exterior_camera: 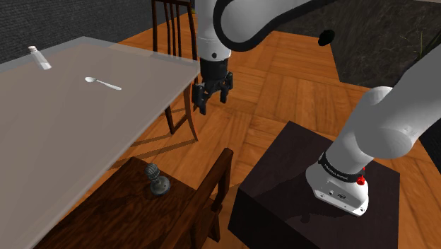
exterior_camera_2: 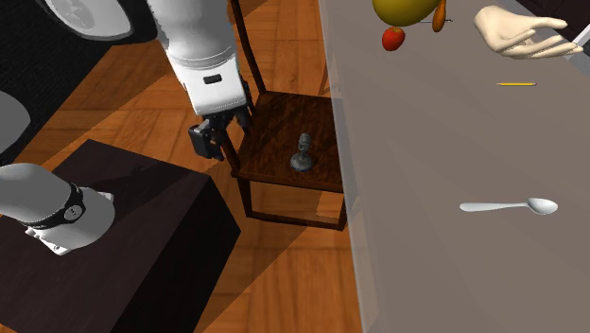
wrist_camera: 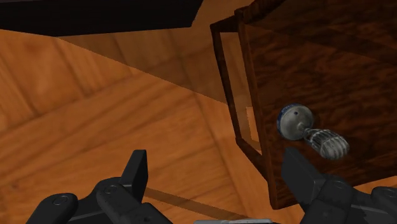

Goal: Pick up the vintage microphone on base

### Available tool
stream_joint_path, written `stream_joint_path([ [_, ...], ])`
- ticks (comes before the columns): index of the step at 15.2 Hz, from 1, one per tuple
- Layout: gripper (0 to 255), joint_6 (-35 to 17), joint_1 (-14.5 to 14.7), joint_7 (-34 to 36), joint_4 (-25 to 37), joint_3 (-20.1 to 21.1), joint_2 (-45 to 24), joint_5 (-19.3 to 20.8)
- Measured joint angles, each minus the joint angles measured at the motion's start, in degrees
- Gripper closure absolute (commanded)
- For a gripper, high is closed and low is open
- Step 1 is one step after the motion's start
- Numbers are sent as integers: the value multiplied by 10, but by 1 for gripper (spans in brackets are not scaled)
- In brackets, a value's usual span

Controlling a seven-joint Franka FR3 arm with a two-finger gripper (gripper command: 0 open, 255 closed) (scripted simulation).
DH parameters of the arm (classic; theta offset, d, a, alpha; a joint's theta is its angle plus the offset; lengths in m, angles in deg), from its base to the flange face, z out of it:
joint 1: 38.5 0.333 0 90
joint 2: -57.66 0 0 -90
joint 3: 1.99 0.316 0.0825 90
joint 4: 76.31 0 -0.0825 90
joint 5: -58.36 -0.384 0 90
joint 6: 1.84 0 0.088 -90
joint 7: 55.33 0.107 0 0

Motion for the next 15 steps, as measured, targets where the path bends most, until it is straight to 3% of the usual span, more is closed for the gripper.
stream_joint_path([
  [7, 0, -68, 20, 79, 71, 40, -144, 27],
  [15, 0, -108, 65, 163, 193, 49, -316, 82],
])
